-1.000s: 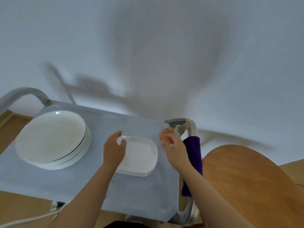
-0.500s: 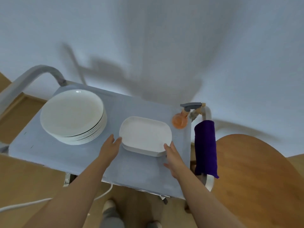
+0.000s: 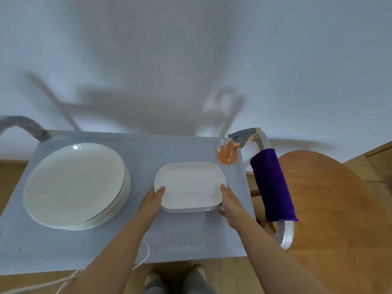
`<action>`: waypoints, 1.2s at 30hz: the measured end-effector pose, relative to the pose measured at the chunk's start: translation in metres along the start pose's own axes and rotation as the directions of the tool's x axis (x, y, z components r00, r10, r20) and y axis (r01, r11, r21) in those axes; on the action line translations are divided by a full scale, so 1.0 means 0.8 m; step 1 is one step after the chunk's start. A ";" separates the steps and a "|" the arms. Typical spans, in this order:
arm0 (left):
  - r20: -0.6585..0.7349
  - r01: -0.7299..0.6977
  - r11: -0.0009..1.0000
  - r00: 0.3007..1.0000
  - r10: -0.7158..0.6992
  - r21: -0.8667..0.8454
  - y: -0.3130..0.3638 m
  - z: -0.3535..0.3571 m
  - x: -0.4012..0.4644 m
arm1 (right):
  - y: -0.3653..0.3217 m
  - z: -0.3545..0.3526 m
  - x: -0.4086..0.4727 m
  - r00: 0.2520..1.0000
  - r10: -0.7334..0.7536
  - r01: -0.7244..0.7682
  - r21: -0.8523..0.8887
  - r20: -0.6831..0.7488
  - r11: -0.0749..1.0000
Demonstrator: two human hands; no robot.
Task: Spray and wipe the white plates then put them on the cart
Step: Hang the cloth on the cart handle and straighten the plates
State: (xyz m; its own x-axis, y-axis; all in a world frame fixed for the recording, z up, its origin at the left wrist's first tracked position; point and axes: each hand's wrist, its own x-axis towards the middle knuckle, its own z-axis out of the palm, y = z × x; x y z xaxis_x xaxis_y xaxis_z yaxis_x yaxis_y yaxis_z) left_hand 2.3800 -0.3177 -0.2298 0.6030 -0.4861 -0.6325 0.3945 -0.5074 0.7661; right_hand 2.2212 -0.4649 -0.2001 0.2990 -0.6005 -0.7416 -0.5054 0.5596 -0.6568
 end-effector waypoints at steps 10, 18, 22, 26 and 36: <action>-0.115 -0.014 0.993 0.993 0.028 0.120 -0.004 0.014 -0.003 | -0.012 -0.002 0.010 0.999 0.011 -0.009 -0.057 0.037 0.998; -0.157 -0.013 0.985 0.987 0.041 0.171 0.004 0.010 0.002 | -0.013 0.002 0.016 0.997 -0.009 0.017 -0.103 0.074 0.995; -0.144 -0.010 0.987 0.989 0.033 0.158 0.005 0.010 0.000 | -0.009 0.002 0.014 0.998 -0.017 0.024 -0.102 0.068 0.994; -0.142 -0.023 0.990 0.989 0.043 0.140 0.005 0.009 -0.001 | -0.007 0.003 0.011 0.997 -0.026 0.035 -0.114 0.075 0.993; -0.262 0.001 0.979 0.964 0.053 0.202 0.006 -0.014 -0.030 | -0.004 0.012 -0.017 0.885 -0.450 0.389 -0.343 -0.118 0.855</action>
State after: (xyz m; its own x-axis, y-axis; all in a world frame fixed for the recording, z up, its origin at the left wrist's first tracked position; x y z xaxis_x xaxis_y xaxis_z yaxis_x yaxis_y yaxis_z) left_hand 2.3754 -0.3004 -0.2098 0.7837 -0.3087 -0.5390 0.2471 -0.6412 0.7265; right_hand 2.2268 -0.4530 -0.1897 0.3966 -0.8509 -0.3445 -0.5931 0.0489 -0.8037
